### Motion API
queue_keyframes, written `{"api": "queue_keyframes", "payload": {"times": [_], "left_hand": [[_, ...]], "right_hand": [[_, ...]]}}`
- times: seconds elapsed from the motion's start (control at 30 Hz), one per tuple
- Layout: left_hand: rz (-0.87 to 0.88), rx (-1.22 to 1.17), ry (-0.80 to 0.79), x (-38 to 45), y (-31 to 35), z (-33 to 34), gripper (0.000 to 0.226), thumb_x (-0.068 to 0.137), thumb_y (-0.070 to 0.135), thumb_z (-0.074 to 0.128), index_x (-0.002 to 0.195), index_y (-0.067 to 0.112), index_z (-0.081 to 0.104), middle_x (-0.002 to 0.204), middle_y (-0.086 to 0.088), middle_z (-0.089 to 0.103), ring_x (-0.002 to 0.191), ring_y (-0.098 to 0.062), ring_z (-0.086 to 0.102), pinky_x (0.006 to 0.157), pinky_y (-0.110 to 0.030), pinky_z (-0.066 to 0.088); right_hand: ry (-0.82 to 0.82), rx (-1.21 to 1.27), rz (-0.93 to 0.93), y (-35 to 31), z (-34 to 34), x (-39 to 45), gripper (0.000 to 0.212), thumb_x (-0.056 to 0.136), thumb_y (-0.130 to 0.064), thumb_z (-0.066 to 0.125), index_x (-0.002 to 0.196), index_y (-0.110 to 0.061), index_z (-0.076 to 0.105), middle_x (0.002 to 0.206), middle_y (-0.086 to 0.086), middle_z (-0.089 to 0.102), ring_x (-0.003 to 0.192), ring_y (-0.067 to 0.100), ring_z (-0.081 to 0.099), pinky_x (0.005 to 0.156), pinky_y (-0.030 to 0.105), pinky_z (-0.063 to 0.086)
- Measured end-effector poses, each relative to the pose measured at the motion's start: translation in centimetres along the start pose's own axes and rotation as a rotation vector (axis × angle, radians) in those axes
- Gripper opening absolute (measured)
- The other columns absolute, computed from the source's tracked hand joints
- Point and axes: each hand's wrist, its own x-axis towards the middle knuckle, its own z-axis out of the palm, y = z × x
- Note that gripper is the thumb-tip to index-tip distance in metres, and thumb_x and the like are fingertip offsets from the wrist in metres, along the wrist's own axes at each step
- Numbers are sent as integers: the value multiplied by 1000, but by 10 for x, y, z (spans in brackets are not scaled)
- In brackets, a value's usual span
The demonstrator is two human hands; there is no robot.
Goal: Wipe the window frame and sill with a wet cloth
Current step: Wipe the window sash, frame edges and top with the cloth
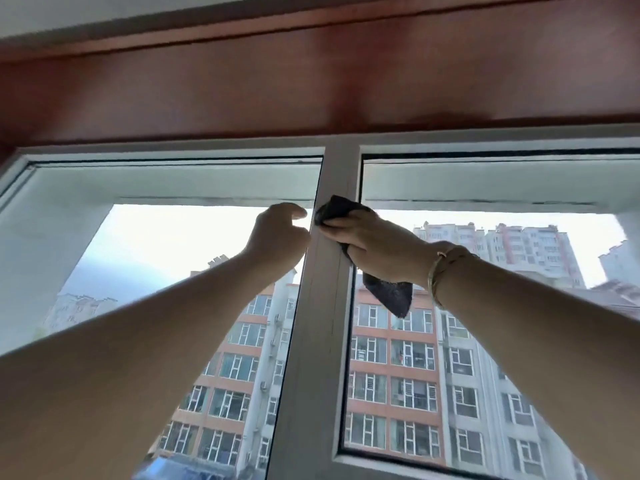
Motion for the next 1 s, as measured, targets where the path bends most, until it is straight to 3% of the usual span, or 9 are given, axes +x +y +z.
{"api": "queue_keyframes", "payload": {"times": [0.3, 0.43, 0.53, 0.6, 0.67, 0.73, 0.8, 0.87, 1.0], "left_hand": [[-79, 56, -102, -83, -17, -8, 52, 82, -10, 43, 132, 3, 50, 137, -10, 51, 129, -20, 44, 94, -20, 30], [-124, 52, -162, -110, -24, -15, 55, 79, -11, 43, 132, 3, 50, 137, -11, 52, 129, -21, 44, 101, -25, 33], [-158, 38, -206, -125, -25, -24, 57, 79, -12, 43, 134, 4, 48, 139, -10, 50, 131, -21, 43, 102, -24, 32], [-167, 32, -232, -133, -25, -30, 58, 79, -12, 43, 134, 5, 48, 139, -10, 50, 131, -20, 43, 100, -23, 33], [-165, 12, -256, -139, -23, -37, 58, 79, -12, 43, 134, 5, 48, 138, -10, 51, 130, -19, 44, 101, -24, 33], [-169, -33, -285, -143, -21, -40, 55, 82, -11, 43, 133, 8, 49, 138, -7, 51, 128, -17, 45, 99, -26, 39], [-185, -96, -341, -151, -14, -37, 47, 87, -6, 47, 132, 11, 49, 135, -1, 51, 120, -13, 48, 81, -16, 45], [-205, -167, -402, -160, -6, -28, 37, 92, 9, 56, 128, 13, 50, 127, 2, 54, 108, -9, 51, 67, -9, 45], [-248, -294, -494, -186, 9, -3, 35, 86, 36, 65, 115, 22, 51, 109, 7, 60, 89, -2, 56, 67, -18, 49]], "right_hand": [[-98, 115, -44, -79, 48, -94, 52, 98, -13, 33, 147, -28, 32, 152, -18, 27, 140, 5, 13, 119, 27, 3], [-131, 179, -82, -101, 70, -120, 51, 97, -12, 35, 146, -28, 35, 152, -19, 29, 142, 1, 11, 120, 31, 8], [-139, 289, -61, -120, 67, -133, 53, 96, -7, 32, 144, -29, 39, 149, -24, 28, 139, -10, 8, 116, 14, 0], [-162, 450, 72, -130, 62, -138, 55, 94, -1, 29, 139, -29, 47, 144, -23, 35, 133, -11, 22, 107, 2, 9], [-144, 744, 304, -139, 55, -138, 53, 95, 0, 27, 131, -28, 57, 130, 2, 55, 106, 11, 56, 91, 15, 42], [-39, 1122, 526, -147, 41, -138, 49, 96, -1, 29, 120, -25, 65, 106, 18, 61, 78, 26, 62, 71, 33, 57], [86, 1414, 691, -146, 29, -142, 42, 92, 6, 35, 110, -12, 68, 101, 27, 62, 85, 28, 62, 80, 35, 57], [171, 1612, 765, -143, 18, -149, 33, 90, 5, 42, 110, -3, 66, 111, 32, 61, 96, 35, 61, 88, 42, 53], [286, 1739, 912, -138, 5, -181, 28, 89, -8, 52, 113, 1, 64, 113, 28, 63, 98, 36, 62, 81, 38, 53]]}}
